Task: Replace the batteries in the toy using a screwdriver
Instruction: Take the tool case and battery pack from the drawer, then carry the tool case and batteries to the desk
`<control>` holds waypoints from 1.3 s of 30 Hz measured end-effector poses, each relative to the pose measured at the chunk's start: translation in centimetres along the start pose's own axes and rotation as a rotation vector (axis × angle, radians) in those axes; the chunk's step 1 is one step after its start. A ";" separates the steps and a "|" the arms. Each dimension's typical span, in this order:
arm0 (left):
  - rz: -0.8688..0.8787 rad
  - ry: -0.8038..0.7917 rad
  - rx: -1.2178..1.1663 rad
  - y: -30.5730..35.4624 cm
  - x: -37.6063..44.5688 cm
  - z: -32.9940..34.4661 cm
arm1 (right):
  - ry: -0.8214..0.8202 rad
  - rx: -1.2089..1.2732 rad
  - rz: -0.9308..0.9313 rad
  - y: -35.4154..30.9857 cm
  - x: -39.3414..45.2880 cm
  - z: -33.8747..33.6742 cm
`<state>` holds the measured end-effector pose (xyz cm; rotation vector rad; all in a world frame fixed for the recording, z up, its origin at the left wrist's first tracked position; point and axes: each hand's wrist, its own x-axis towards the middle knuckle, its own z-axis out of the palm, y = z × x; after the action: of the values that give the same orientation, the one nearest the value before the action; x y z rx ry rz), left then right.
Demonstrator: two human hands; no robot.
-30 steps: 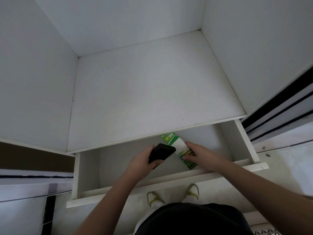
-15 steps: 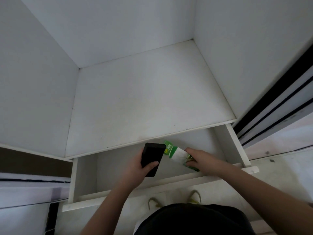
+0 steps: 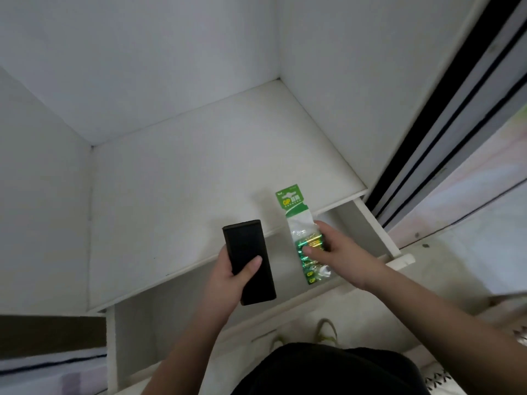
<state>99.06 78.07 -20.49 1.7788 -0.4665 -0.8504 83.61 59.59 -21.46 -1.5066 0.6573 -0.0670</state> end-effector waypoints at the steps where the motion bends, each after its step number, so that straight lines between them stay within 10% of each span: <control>1: 0.007 -0.032 -0.001 0.3 0.2 -0.3 | 0.038 0.064 -0.006 -0.3 -0.6 0.6; 23: 0.117 -0.844 0.225 4.9 1.8 8.2 | 1.037 0.845 0.079 1.5 -15.1 2.9; 39: 0.093 -1.109 0.257 7.5 -2.1 25.2 | 1.446 0.639 0.083 5.8 -25.0 -4.1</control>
<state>79.76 60.36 -17.52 1.3376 -1.3980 -1.7359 59.08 67.33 -17.58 -0.5998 1.6199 -1.2574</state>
